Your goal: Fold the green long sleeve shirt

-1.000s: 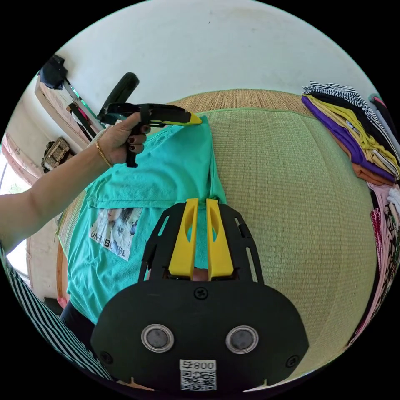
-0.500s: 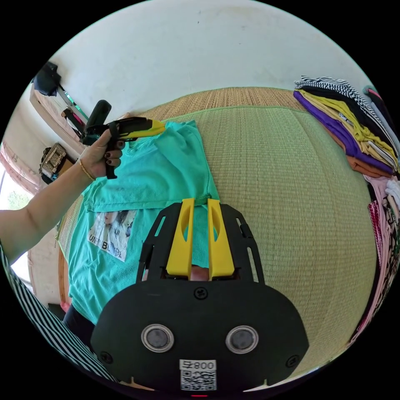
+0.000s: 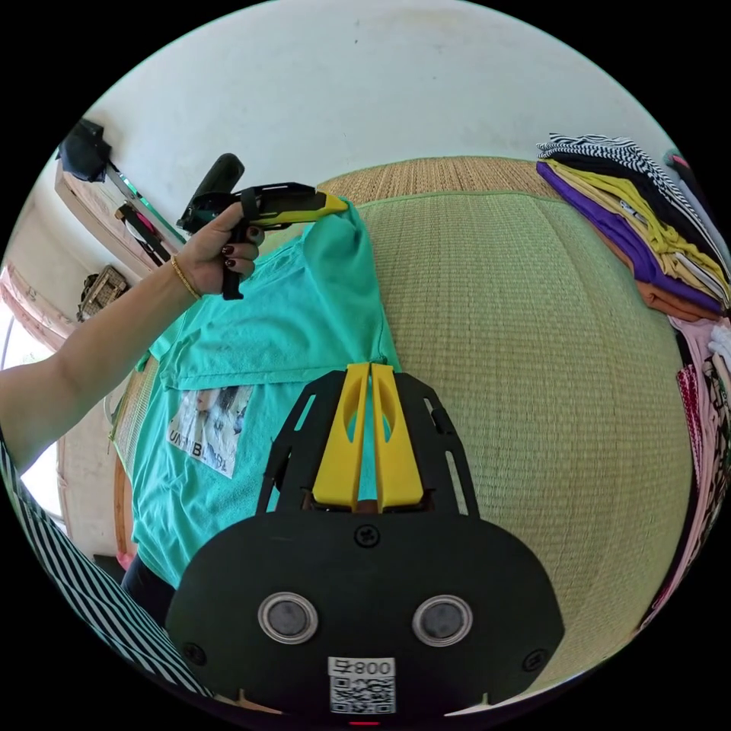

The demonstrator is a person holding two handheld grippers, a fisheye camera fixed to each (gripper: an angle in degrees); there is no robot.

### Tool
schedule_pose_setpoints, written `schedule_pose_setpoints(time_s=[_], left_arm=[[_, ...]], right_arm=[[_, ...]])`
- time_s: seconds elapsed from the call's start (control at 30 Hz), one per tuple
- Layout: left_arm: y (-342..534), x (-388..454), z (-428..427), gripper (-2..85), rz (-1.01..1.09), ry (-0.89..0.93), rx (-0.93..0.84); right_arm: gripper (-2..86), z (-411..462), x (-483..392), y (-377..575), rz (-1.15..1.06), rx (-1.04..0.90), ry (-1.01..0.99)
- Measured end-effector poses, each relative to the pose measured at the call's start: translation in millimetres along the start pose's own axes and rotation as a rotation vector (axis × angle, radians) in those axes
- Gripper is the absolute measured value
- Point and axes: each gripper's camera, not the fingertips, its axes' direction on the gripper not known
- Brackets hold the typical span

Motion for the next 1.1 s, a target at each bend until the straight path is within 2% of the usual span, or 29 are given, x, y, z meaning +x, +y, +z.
schedule_pose_setpoints(time_s=[0.13,0.23,0.47,0.7,0.77,1.0,1.1], left_arm=[[-30.4,6.8,2.2,0.6,0.032,0.023,0.022],[-54.3,4.9,13.2,0.7,0.026,-0.037,-0.013],[-90.9,-30.2,45.5,2.2,-0.094,-0.053,-0.089],[-95.7,-45.1,22.9,7.2,-0.113,0.112,-0.06],[-93.2,-46.2,13.5,7.4,-0.108,0.109,-0.049],[-90.3,-45.3,27.6,4.3,-0.084,0.051,-0.174],[-91.6,-35.6,27.7,2.3,-0.035,0.024,-0.148]], right_arm=[[0.4,0.2,9.2,2.8,0.004,0.022,-0.007],[0.3,4.0,17.9,3.5,0.014,0.018,-0.019],[0.2,17.8,30.8,3.5,0.022,-0.01,-0.024],[0.2,28.9,43.2,4.2,0.035,-0.012,-0.051],[0.2,30.8,45.5,4.6,0.039,-0.009,-0.057],[0.2,39.2,50.3,5.5,0.052,0.003,-0.073],[0.2,40.8,51.3,6.1,0.051,0.008,-0.079]])
